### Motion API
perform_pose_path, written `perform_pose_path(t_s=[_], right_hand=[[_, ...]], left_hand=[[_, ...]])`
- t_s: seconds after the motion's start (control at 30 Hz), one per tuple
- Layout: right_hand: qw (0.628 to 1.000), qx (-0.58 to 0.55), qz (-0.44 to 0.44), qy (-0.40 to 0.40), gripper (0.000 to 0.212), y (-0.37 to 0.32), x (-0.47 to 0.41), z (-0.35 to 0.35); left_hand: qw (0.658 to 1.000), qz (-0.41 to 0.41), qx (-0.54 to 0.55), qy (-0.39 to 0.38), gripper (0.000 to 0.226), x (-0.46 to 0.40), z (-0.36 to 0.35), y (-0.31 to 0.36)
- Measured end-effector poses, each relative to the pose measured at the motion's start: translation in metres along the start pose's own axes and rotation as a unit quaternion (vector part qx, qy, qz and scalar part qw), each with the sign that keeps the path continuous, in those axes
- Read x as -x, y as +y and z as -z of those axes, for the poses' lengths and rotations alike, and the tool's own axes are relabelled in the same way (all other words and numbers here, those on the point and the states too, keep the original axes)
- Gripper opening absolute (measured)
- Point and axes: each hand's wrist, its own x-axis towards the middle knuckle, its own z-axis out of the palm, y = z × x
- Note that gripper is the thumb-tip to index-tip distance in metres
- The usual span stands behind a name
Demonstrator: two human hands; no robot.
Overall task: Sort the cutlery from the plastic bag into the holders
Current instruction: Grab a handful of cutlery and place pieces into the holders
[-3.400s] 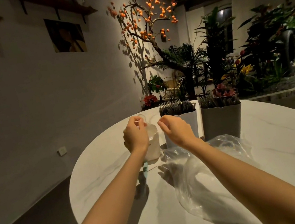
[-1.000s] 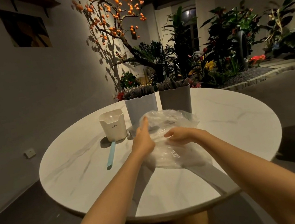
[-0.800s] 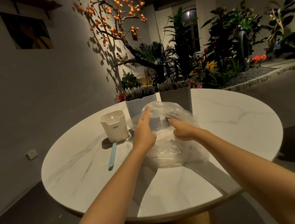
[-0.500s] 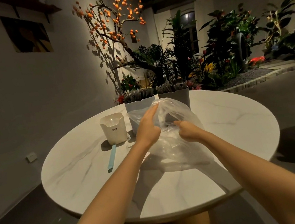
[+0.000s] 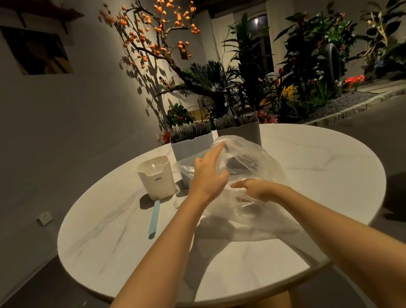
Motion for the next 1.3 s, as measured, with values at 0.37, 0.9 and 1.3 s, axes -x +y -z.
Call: perform_pose_path(t_s=[0.37, 0.9, 1.3], right_hand=[[0.987, 0.04, 0.014, 0.153, 0.056, 0.008, -0.001, 0.013], [0.984, 0.041, -0.129, 0.117, 0.048, 0.03, 0.004, 0.012], [0.985, 0.016, -0.069, 0.158, 0.051, 0.044, -0.025, 0.005]], left_hand=[[0.965, 0.11, -0.172, -0.167, 0.114, 0.011, -0.011, -0.034], [0.992, 0.063, -0.103, -0.031, 0.089, 0.006, -0.021, -0.001], [0.998, 0.054, -0.019, -0.025, 0.095, -0.001, -0.036, -0.017]])
